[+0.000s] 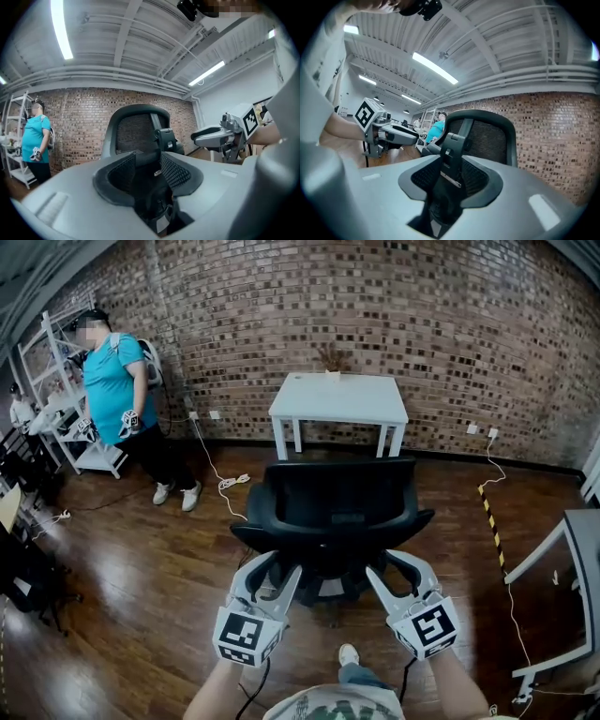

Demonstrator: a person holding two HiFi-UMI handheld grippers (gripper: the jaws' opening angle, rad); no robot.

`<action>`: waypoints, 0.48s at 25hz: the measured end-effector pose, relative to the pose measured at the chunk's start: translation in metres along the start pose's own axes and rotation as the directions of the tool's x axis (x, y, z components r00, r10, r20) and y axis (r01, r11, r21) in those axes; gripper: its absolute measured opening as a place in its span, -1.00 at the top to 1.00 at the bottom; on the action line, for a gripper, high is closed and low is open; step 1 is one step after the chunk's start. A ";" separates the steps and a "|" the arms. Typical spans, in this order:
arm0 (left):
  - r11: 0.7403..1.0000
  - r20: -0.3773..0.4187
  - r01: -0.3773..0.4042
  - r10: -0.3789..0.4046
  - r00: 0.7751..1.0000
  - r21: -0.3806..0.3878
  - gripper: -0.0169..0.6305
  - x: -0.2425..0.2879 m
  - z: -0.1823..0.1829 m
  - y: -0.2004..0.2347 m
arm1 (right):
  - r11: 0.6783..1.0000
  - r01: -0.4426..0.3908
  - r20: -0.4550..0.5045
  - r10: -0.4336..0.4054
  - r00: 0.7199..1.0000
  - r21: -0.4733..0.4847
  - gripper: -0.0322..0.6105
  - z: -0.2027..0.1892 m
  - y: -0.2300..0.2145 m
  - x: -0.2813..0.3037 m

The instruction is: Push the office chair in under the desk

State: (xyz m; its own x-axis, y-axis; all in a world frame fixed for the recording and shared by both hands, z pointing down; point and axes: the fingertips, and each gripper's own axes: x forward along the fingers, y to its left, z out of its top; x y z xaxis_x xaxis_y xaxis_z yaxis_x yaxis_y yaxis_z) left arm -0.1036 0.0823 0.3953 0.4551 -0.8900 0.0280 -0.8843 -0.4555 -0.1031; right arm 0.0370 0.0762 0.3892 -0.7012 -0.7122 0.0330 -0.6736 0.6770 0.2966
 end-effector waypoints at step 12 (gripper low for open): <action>0.965 -0.171 0.083 -0.041 0.984 0.250 0.03 0.023 -0.025 0.074 | 0.982 -0.107 -0.066 0.097 0.993 -0.158 0.28 -0.006 -0.052 0.020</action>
State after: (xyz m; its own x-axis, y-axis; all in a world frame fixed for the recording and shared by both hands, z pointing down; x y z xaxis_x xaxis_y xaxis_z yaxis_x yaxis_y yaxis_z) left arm -0.1618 0.0278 0.4128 0.4661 -0.8613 0.2023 -0.7891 -0.5081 -0.3452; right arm 0.0593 0.0256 0.3802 -0.7464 -0.6537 0.1245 -0.5495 0.7110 0.4388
